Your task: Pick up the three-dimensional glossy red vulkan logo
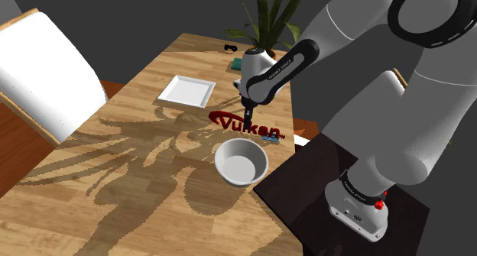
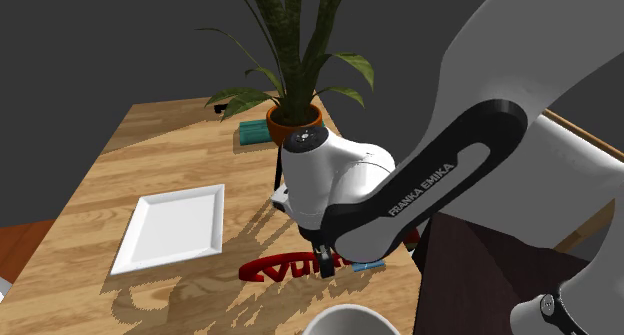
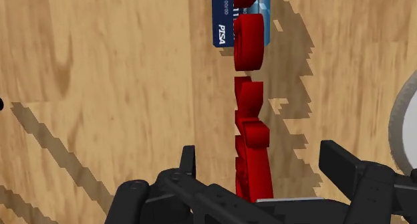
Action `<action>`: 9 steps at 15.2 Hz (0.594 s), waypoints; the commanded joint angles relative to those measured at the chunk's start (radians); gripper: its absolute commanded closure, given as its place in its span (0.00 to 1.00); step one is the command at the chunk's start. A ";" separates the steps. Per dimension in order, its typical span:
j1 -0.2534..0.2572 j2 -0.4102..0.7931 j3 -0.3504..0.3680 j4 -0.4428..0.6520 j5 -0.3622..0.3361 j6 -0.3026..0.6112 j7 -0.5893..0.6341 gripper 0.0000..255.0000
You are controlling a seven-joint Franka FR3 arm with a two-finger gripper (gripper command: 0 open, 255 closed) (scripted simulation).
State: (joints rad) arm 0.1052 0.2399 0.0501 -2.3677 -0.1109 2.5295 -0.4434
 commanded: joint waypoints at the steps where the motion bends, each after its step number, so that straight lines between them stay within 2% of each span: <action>1: 0.001 0.021 -0.002 -0.004 -0.005 0.026 0.004 0.00; 4: 0.002 0.042 -0.004 -0.003 -0.010 0.045 0.008 0.00; 5: 0.003 0.042 -0.004 -0.005 -0.010 0.047 0.009 1.00; 9: 0.003 0.042 -0.004 -0.004 -0.010 0.046 0.010 1.00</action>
State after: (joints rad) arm 0.1080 0.2812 0.0460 -2.3720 -0.1210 2.5752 -0.4340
